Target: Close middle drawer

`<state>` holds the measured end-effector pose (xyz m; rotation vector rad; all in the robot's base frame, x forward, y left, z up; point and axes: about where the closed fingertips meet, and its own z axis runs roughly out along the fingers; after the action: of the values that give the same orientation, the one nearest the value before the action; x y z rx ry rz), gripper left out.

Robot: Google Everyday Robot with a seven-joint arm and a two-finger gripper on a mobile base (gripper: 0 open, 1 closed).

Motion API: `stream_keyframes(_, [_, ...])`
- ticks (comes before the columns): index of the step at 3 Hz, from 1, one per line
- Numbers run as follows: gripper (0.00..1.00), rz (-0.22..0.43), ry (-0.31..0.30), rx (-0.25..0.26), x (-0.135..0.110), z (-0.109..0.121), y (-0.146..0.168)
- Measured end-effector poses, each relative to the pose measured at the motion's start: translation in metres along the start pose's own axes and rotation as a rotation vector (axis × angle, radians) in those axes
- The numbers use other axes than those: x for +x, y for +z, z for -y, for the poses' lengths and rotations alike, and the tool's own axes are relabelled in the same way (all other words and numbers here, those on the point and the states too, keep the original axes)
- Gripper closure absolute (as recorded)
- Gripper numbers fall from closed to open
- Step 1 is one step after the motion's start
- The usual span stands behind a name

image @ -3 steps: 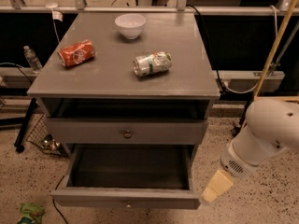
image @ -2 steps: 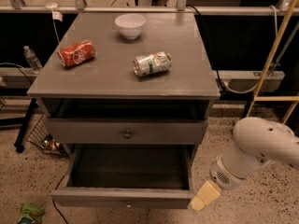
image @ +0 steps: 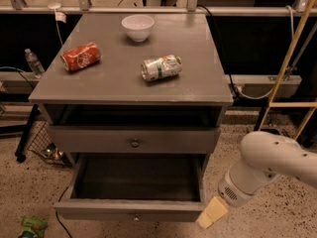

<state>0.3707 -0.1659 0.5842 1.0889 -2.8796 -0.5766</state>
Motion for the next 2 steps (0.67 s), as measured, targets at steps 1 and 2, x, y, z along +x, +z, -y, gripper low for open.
stream_keyframes(1, [0.0, -0.05, 0.072, -0.001, 0.002, 0.005, 0.043])
stream_keyframes(2, [0.0, -0.096, 0.161, 0.035, 0.006, 0.011, 0.073])
